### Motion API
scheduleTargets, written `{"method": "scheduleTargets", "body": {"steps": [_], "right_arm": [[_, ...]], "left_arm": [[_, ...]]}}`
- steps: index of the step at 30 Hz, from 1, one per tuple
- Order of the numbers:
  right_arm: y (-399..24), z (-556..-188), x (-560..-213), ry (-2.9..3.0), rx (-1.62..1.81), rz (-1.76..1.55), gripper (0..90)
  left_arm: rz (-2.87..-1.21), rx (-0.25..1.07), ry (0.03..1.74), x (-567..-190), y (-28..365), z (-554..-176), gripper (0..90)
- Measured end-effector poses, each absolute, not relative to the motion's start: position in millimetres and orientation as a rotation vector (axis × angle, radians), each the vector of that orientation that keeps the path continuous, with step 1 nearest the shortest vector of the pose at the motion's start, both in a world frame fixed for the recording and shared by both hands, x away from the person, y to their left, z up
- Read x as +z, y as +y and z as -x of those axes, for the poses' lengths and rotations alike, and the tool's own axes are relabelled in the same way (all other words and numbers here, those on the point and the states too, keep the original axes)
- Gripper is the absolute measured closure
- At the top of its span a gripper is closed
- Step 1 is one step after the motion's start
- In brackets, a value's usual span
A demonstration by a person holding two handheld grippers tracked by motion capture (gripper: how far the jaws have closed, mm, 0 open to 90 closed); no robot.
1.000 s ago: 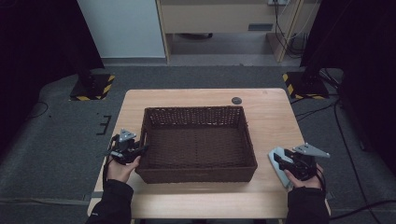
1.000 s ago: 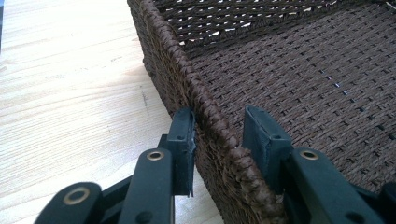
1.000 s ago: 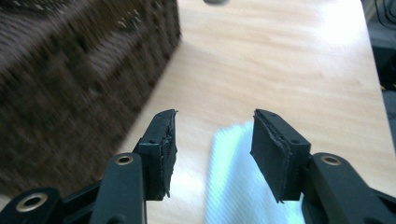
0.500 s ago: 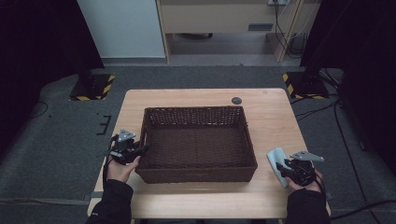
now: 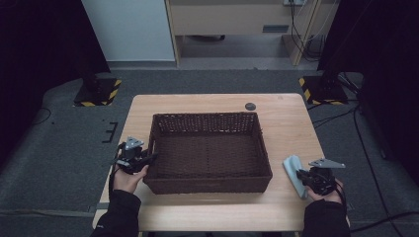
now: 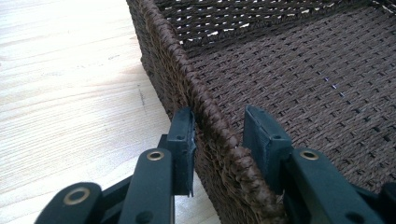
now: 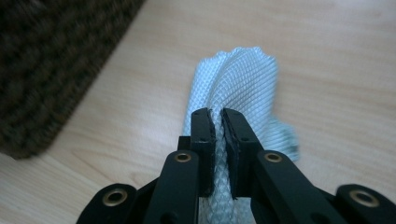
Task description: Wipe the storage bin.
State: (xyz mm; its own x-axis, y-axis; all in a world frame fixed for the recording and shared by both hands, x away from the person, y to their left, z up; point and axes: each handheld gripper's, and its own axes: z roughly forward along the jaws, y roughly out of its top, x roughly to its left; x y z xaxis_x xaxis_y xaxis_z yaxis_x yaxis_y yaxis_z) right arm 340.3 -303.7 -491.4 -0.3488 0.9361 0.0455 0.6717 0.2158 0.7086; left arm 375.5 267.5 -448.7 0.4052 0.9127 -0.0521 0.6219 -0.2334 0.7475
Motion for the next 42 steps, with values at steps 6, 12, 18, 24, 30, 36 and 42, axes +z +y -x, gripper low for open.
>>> {"method": "scheduleTargets", "body": {"steps": [6, 12, 18, 24, 30, 36, 42], "right_arm": [[-302, -338, -471, 2.004, 1.073, -1.41, 83.9], [-299, -351, -461, 1.94, 1.171, -1.373, 84.0], [-292, -362, -457, 1.923, 1.22, -1.35, 84.1], [-283, -379, -457, 1.915, 1.259, -1.315, 84.0], [-280, -392, -459, 1.913, 1.276, -1.32, 84.1], [-275, -408, -451, 1.875, 1.359, -1.289, 84.4], [-262, -424, -451, 1.893, 1.396, -1.214, 84.5]], "left_arm": [[-1.953, 0.517, 1.31, -449, 268, -376, 64.2], [-1.96, 0.522, 1.308, -448, 266, -376, 65.6], [-1.971, 0.527, 1.299, -447, 262, -375, 66.0], [-2.011, 0.544, 1.275, -446, 253, -374, 66.6], [-2.013, 0.534, 1.261, -446, 248, -373, 66.6], [-2.011, 0.526, 1.264, -446, 246, -372, 66.3], [-2.007, 0.513, 1.268, -447, 247, -373, 65.8]]}}
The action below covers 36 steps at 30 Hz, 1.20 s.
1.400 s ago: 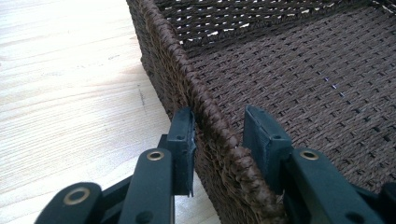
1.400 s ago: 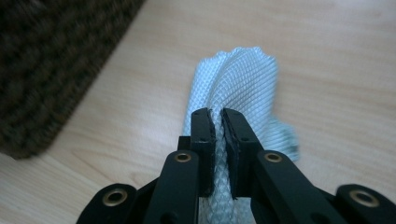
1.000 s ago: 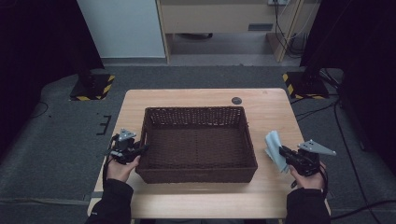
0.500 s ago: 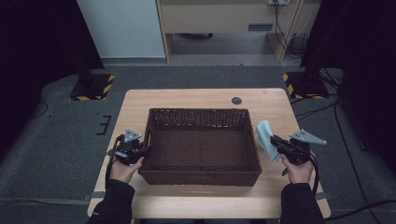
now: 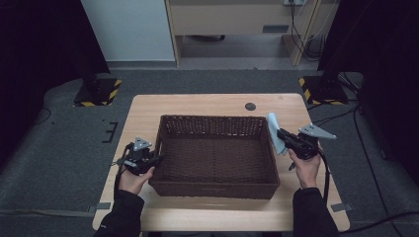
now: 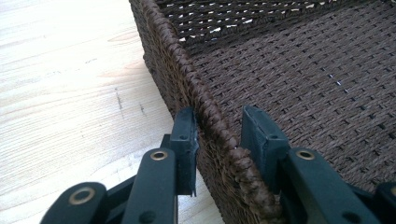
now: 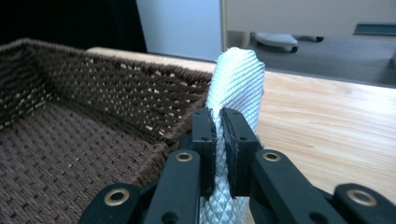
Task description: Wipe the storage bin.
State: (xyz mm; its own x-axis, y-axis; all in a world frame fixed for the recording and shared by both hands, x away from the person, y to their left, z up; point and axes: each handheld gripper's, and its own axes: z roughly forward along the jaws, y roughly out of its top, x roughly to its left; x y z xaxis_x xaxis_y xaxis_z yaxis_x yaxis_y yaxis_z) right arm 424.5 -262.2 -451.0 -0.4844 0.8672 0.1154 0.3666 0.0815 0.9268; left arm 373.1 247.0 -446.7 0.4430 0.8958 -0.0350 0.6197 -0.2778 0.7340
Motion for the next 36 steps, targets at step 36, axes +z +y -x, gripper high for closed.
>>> {"method": "scheduleTargets", "body": {"steps": [36], "right_arm": [[-260, -436, -489, 2.143, 1.212, -1.314, 84.5]], "left_arm": [[-1.988, 0.519, 1.304, -446, 246, -374, 67.8]]}}
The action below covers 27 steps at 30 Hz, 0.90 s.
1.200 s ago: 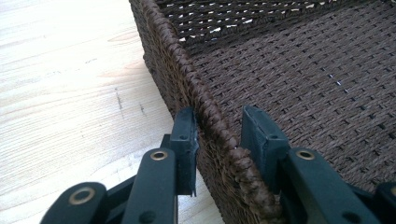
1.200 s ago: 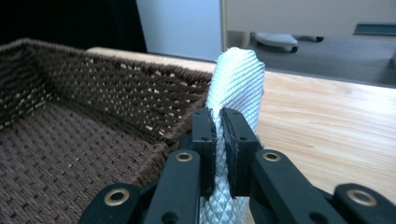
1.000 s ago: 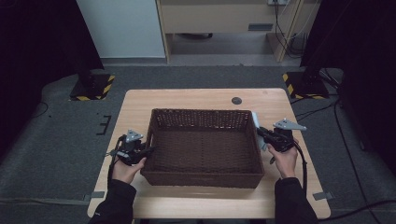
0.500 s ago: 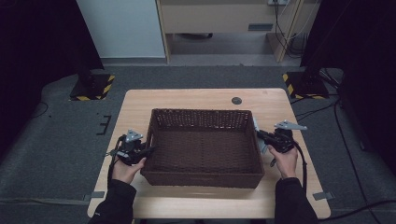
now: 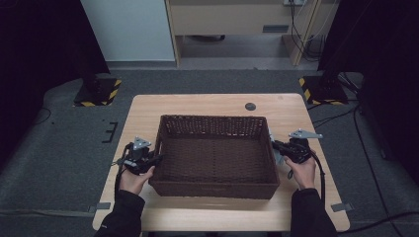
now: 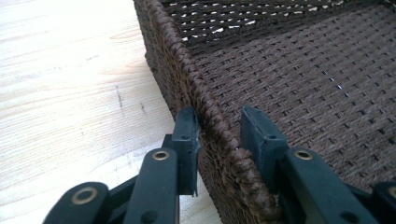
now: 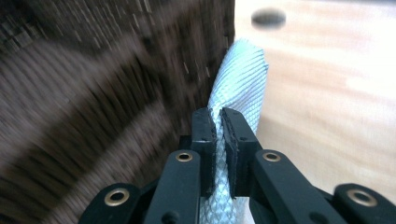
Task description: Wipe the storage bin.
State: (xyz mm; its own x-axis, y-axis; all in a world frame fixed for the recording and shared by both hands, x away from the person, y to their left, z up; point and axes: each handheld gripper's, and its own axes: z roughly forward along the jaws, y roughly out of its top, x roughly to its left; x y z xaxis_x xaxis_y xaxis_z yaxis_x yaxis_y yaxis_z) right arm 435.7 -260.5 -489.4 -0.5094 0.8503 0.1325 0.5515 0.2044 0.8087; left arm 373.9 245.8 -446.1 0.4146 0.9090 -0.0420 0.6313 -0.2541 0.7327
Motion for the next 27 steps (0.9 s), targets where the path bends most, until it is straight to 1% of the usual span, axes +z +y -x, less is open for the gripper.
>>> {"method": "scheduleTargets", "body": {"steps": [4, 7, 11, 15, 17, 19, 21, 23, 25, 27], "right_arm": [[-259, -437, -496, 2.187, 1.154, -1.344, 84.5], [-262, -434, -486, 2.13, 1.234, -1.332, 84.5], [-271, -420, -456, 1.97, 1.47, -1.229, 84.5], [-268, -418, -459, 2.033, 1.421, -1.218, 84.5], [-266, -420, -467, 2.079, 1.364, -1.235, 84.5], [-266, -421, -476, 2.121, 1.314, -1.276, 84.5], [-266, -422, -481, 2.147, 1.269, -1.284, 84.5], [-264, -422, -490, 2.194, 1.2, -1.325, 84.5], [-263, -421, -491, 2.202, 1.188, -1.321, 84.5], [-264, -416, -483, 2.157, 1.237, -1.307, 84.5]], "left_arm": [[-1.974, 0.526, 1.308, -447, 246, -375, 69.1], [-1.968, 0.526, 1.307, -447, 247, -377, 69.0], [-1.954, 0.522, 1.308, -447, 248, -380, 68.0], [-1.952, 0.542, 1.313, -447, 249, -379, 62.3], [-1.954, 0.548, 1.308, -447, 250, -379, 58.1], [-1.945, 0.547, 1.305, -446, 252, -378, 51.9], [-1.937, 0.543, 1.303, -445, 254, -377, 48.7], [-1.957, 0.548, 1.276, -444, 254, -375, 48.3], [-1.959, 0.546, 1.271, -444, 253, -374, 48.1], [-1.968, 0.54, 1.246, -443, 253, -370, 48.0]]}}
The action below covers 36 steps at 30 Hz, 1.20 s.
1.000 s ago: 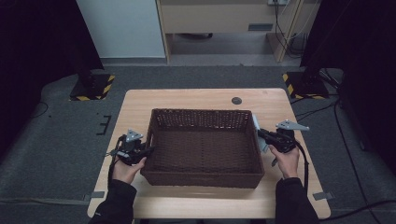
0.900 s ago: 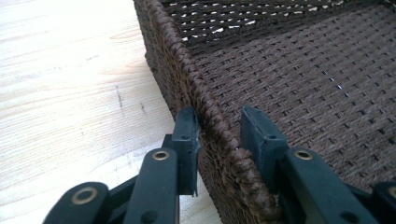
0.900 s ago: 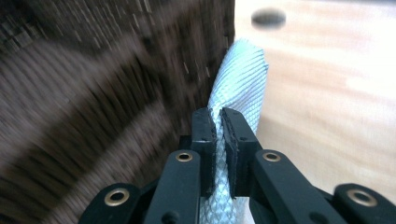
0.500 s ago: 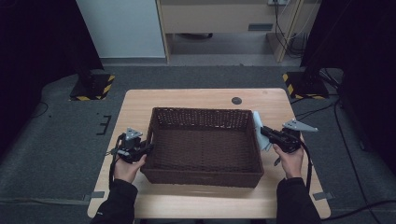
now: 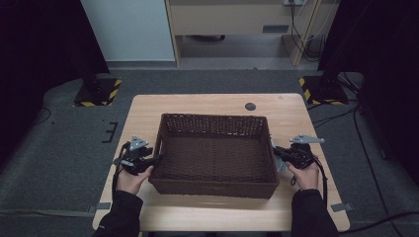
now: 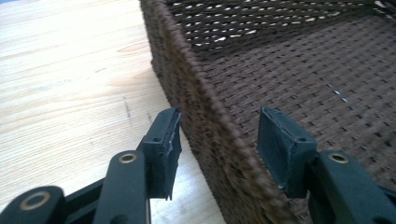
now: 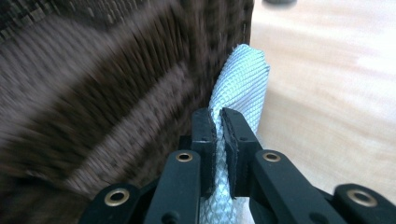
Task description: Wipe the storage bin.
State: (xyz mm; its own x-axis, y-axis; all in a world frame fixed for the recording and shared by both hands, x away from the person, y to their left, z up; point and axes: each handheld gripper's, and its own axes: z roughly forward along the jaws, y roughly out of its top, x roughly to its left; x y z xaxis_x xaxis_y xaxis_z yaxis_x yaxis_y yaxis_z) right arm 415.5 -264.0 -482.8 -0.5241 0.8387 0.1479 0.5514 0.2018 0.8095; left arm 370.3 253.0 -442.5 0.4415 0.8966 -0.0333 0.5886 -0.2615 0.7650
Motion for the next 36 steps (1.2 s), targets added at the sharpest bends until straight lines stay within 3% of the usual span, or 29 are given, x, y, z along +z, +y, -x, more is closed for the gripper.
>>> {"method": "scheduleTargets", "body": {"steps": [7, 17, 22, 31, 36], "right_arm": [[-275, -392, -449, 1.992, 1.48, -1.192, 84.5], [-272, -404, -479, 2.133, 1.283, -1.306, 84.5], [-262, -409, -490, 2.218, 1.185, -1.316, 84.5], [-270, -391, -445, 2.001, 1.48, -1.168, 84.6], [-266, -397, -458, 2.076, 1.388, -1.199, 84.6]], "left_arm": [[-1.999, 0.473, 1.227, -448, 255, -364, 53.8], [-1.967, 0.499, 1.265, -447, 251, -363, 66.7], [-1.955, 0.524, 1.277, -447, 250, -362, 68.1], [-1.946, 0.534, 1.287, -447, 250, -370, 68.4], [-1.941, 0.54, 1.289, -447, 250, -373, 67.2]]}}
